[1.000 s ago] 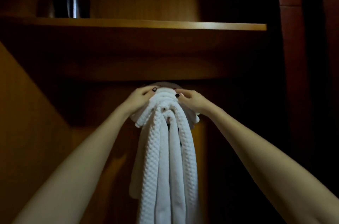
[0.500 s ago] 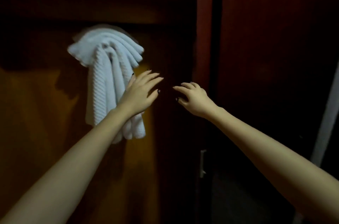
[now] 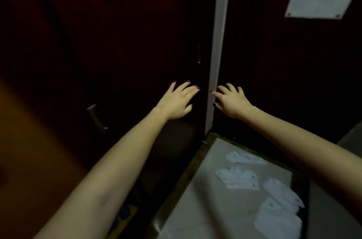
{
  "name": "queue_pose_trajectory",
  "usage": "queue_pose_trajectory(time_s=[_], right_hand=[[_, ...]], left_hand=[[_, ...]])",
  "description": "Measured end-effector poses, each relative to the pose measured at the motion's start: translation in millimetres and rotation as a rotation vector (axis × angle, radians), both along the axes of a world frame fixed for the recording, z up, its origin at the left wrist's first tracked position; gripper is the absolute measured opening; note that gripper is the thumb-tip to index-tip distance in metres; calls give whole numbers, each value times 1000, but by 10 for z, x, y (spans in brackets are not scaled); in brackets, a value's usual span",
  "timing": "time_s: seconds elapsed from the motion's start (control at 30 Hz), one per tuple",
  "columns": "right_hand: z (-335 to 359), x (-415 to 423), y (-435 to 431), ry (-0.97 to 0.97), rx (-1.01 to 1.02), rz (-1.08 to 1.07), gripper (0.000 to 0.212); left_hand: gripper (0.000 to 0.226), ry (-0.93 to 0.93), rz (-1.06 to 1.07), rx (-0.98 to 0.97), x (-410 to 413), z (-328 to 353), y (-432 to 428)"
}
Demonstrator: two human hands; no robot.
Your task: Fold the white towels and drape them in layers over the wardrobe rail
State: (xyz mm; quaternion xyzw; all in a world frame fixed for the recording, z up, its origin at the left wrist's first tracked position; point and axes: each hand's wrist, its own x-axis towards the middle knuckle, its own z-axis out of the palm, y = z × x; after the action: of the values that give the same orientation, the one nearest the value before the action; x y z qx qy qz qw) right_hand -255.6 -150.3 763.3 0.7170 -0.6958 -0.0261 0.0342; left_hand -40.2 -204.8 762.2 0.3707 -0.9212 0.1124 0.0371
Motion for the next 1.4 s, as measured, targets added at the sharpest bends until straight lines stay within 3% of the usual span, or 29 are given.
queue_pose_trajectory(time_s=[0.3,0.47,0.77,1.03,1.2,1.4], right_hand=[[-1183,-1836,127,-12,234,-273,55],[-2327,-2414,156,-139,309,-416,56],[-5183,-2910,-127,-205,409,-529,57],[-7829,-3353,-500,-195,444,-471,58],[-9167,-3388,-591,-253,436,-406,56],[-10201,-3366,-813,-366,415,-372,63]], left_hand=[[65,10,-52,319,-1998,-1336,-279],[64,-5,-80,471,-2594,-2477,-422],[64,-125,-152,567,-3161,-5374,-854],[61,92,28,728,-3500,-8297,-1222],[58,154,43,704,-3556,-9567,-1309],[66,181,8,702,-3669,-10556,-1317]])
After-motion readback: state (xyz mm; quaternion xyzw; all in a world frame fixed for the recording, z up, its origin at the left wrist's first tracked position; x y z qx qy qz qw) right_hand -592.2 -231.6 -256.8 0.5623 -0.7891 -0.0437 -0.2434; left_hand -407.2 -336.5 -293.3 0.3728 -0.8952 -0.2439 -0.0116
